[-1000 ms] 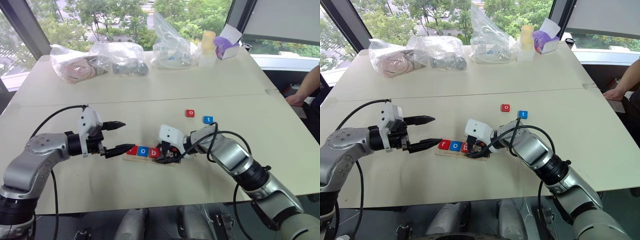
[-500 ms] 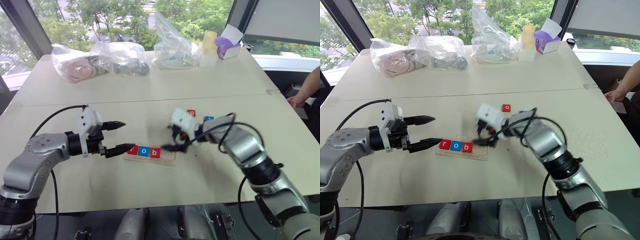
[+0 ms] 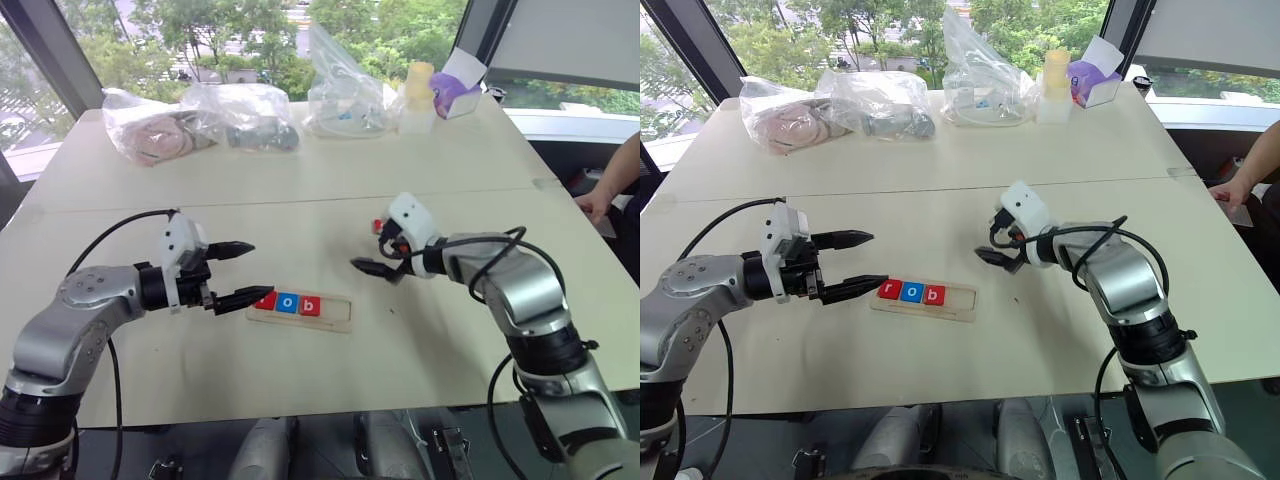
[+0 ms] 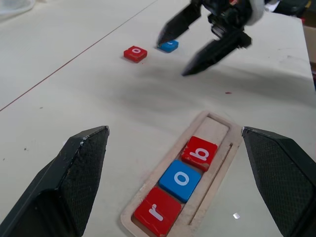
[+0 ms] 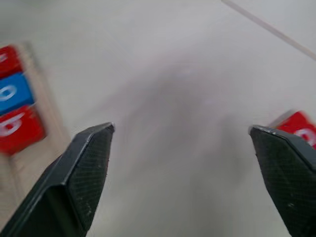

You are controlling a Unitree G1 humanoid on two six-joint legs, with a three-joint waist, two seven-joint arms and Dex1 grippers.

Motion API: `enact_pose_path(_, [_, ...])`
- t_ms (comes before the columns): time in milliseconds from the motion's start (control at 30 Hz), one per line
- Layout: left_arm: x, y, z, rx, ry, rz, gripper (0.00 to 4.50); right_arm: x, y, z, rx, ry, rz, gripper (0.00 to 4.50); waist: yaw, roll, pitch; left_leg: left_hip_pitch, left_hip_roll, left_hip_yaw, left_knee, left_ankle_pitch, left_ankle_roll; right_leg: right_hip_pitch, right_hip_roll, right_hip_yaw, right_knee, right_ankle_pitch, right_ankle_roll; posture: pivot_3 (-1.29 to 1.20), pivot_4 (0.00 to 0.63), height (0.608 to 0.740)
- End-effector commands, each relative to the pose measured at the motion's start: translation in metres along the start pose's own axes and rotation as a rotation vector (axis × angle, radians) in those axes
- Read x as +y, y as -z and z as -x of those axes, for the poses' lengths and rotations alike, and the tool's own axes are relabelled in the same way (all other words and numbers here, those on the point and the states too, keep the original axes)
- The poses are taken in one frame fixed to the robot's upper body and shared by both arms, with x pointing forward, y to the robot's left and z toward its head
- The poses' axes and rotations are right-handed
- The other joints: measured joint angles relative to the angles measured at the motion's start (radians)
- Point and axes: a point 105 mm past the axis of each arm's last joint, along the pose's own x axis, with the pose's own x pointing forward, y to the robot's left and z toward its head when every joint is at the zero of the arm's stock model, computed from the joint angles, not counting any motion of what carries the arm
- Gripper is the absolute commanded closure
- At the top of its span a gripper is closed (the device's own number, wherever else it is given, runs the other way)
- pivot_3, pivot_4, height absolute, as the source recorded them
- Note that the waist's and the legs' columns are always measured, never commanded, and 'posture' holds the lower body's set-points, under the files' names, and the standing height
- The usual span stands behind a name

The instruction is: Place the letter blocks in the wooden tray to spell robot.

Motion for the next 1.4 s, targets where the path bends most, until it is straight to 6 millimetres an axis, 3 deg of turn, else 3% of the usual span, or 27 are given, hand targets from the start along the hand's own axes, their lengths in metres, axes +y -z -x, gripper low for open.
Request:
enact_pose_path(33, [-0.003,0.0,0.002,0.017,0.036,-0.021,0.0,0.037,-0.009,-0.007,-0.033,-0.2,0.123,0.03,-0.008,0.0,0.0,0.0,0.0,0.0,0.0,0.0,0.0,0.0,0.0,0.0,0.0,0.0,0.0,0.0,0.15,0.74])
enact_pose_path(467, [-0.004,0.003,0.009,0.047,0.019,-0.019,0.0,0.043,0.006,-0.045,0.015,-0.281,0.33,0.03,-0.002,0.0,0.0,0.0,0.0,0.0,0.0,0.0,0.0,0.0,0.001,0.0,0.0,0.0,0.0,0.0,0.15,0.74])
enact_pose_path(867, [-0.003,0.003,0.008,0.045,0.01,-0.022,0.0,0.042,-0.008,-0.055,-0.052,-0.255,0.296,0.03,-0.003,0.0,0.0,0.001,0.0,0.0,0.0,0.0,0.0,0.0,0.001,0.0,0.0,0.0,0.0,0.0,0.15,0.74])
enact_pose_path(1067, [-0.002,0.002,0.007,0.045,0.008,-0.024,0.0,0.045,-0.006,-0.05,-0.037,-0.28,0.305,0.03,-0.001,0.0,0.0,0.0,0.0,0.0,0.0,0.0,0.0,0.0,0.001,0.0,0.0,0.0,0.0,0.0,0.15,0.74])
enact_pose_path(1233, [0.0,0.002,0.007,0.041,0.003,-0.026,0.0,0.01,-0.025,-0.033,-0.102,-0.134,0.211,0.03,-0.001,0.0,0.0,0.0,0.0,0.0,0.0,0.0,0.0,0.0,0.001,0.0,0.0,0.0,0.0,0.0,0.15,0.74])
enact_pose_path(1400, [0.001,0.003,0.005,0.031,-0.002,-0.023,0.0,-0.061,-0.04,-0.017,-0.154,0.278,0.011,0.03,-0.003,0.0,0.0,0.001,0.0,0.0,0.0,0.0,0.0,0.0,0.001,0.0,0.0,0.0,0.0,0.0,0.15,0.74])
